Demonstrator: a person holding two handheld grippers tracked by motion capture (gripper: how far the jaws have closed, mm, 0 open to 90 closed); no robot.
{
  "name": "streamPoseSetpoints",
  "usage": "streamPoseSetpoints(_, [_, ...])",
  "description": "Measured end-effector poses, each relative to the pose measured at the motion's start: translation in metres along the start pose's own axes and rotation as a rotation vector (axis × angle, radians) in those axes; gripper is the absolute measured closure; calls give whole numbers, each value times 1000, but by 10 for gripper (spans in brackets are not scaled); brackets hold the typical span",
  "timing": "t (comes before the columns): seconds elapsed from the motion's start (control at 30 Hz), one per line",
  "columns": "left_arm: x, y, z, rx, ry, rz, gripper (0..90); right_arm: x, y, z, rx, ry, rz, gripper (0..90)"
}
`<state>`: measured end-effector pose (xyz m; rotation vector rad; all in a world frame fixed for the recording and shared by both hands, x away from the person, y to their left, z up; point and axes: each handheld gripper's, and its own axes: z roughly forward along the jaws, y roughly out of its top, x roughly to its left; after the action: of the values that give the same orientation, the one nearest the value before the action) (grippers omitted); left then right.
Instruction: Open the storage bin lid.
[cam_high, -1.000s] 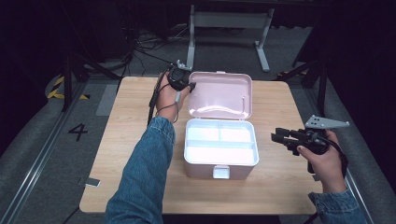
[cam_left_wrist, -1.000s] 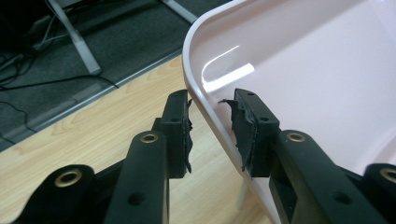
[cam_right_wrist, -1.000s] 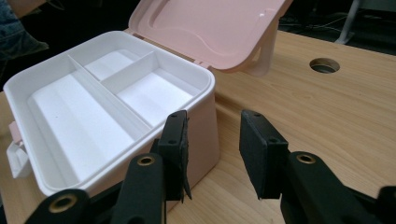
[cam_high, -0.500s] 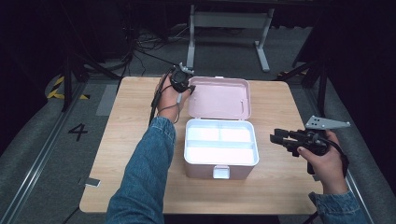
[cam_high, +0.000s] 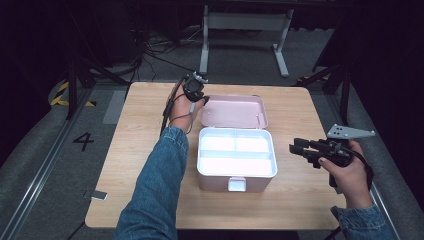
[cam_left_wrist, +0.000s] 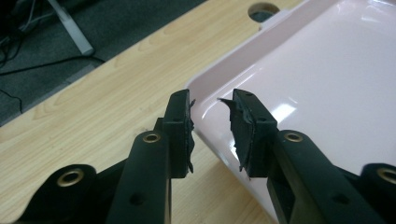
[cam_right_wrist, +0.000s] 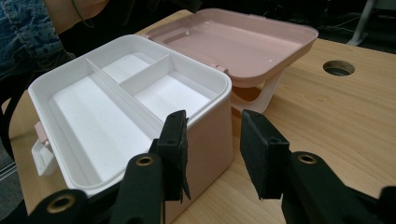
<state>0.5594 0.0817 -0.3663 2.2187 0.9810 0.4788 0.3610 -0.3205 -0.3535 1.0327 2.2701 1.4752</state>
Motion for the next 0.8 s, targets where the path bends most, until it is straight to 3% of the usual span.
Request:
streamPoseSetpoints(0.1, [-1,-1,3,7,3,17,674,-1,0,-1,-2,-2,7,623])
streamPoseSetpoints(0.23, [0,-3,2,16,6,11,666,-2,0,-2,-2,-4,7,623])
streamPoseSetpoints(0.37, [3,-4,-4,-15,3,-10,634,-2,0,-2,-2,-3,7,623])
streamPoseSetpoints(0.7, [-4,-3,-43,-114,-85,-50,537,-5,-2,0,4,0,20,602])
streamPoseSetpoints(0.8, [-11,-3,-61,-158,-124,-37,531,-6,-2,0,3,11,30,599])
